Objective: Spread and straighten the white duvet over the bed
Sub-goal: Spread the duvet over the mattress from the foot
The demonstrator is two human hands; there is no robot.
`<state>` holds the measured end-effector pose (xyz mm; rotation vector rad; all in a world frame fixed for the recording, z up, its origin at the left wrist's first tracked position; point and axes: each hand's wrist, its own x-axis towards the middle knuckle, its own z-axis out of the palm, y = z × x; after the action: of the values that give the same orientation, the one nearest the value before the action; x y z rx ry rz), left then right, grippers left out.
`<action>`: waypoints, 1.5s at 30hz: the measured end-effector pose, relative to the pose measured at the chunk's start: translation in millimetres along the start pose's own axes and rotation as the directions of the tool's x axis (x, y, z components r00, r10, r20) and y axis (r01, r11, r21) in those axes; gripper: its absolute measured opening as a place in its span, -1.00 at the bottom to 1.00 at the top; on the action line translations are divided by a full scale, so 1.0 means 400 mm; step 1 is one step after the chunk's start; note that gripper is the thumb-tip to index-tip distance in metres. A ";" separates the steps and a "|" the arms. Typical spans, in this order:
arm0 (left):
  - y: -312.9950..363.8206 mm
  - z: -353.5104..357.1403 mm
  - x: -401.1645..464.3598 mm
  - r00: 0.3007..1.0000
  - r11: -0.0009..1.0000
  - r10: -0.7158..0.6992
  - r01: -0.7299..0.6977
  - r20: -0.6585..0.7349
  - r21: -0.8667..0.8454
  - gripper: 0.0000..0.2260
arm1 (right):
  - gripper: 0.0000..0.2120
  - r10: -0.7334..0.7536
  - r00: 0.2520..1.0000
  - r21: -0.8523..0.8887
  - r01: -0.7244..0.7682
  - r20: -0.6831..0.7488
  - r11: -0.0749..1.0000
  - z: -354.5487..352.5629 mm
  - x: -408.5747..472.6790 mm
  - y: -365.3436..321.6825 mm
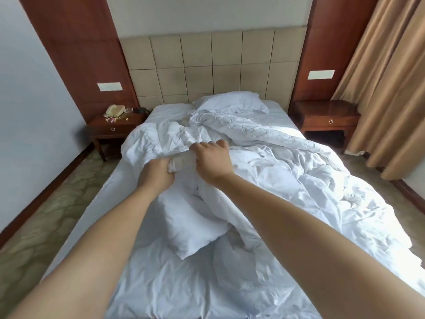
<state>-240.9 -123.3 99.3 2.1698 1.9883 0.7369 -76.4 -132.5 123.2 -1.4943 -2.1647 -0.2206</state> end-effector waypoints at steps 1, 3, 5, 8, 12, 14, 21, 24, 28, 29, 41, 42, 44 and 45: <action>-0.022 -0.016 -0.015 1.000 1.000 -0.011 0.011 0.011 0.026 -0.85 | -0.63 -0.018 0.998 -0.029 0.020 0.060 0.999 0.002 -0.003 -0.011; -0.075 -0.019 -0.048 0.997 0.997 -0.049 0.045 0.054 0.068 -0.85 | -0.66 -0.023 0.985 -0.042 0.031 0.170 0.999 0.026 -0.019 -0.023; -0.144 0.004 -0.075 0.993 0.992 -0.081 0.071 0.091 0.109 -0.83 | -0.60 -0.006 0.958 -0.029 0.015 0.285 0.999 0.083 -0.043 -0.027; -0.258 0.041 -0.087 0.985 0.983 -0.111 0.088 0.136 0.161 -0.72 | -0.35 0.145 0.812 -0.157 -0.067 0.565 0.985 0.194 -0.067 -0.023; -0.374 0.071 -0.045 0.954 0.972 -0.110 0.046 0.277 0.229 -0.91 | -0.67 0.378 0.597 -0.259 -0.279 0.707 0.925 0.318 -0.017 -0.089; -0.434 0.067 0.018 0.950 0.975 -0.083 0.014 0.300 0.223 -0.90 | -0.68 0.430 0.603 -0.158 -0.451 0.672 0.878 0.364 0.050 -0.146; -0.632 -0.106 0.325 0.978 0.954 0.060 -0.114 0.200 0.276 -0.88 | -0.71 0.525 0.689 0.191 -0.678 0.499 0.709 0.377 0.376 -0.350; -0.691 -0.223 0.489 0.978 0.917 0.185 -0.207 0.095 0.342 -0.85 | -0.72 0.582 0.726 0.384 -0.687 0.366 0.617 0.375 0.533 -0.424; -0.726 -0.287 0.658 0.945 0.900 0.326 -0.302 -0.025 0.313 -0.85 | -0.69 0.645 0.731 0.646 -0.606 0.221 0.465 0.388 0.684 -0.448; -0.746 -0.276 0.693 0.949 0.902 0.314 -0.295 -0.012 0.314 -0.81 | -0.69 0.632 0.744 0.664 -0.586 0.215 0.464 0.408 0.713 -0.445; -0.956 0.149 0.566 0.709 0.886 -0.026 -0.310 0.705 0.345 -0.33 | -0.33 0.474 0.522 -0.159 -0.536 0.709 0.829 0.793 0.529 -0.386; -0.953 0.168 0.548 0.702 0.889 -0.023 -0.311 0.712 0.335 -0.33 | -0.33 0.470 0.515 -0.165 -0.530 0.717 0.832 0.800 0.515 -0.384; -0.943 0.200 0.520 0.718 0.901 -0.015 -0.293 0.696 0.321 -0.34 | -0.33 0.472 0.512 -0.169 -0.530 0.717 0.831 0.810 0.488 -0.372; -0.938 0.214 0.508 0.729 0.905 -0.019 -0.279 0.685 0.322 -0.34 | -0.33 0.476 0.510 -0.168 -0.536 0.716 0.828 0.813 0.472 -0.365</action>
<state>-541.1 144.2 -67.7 2.3164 1.6729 -0.4942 -361.0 98.7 -45.4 -2.3842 -2.0634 0.8196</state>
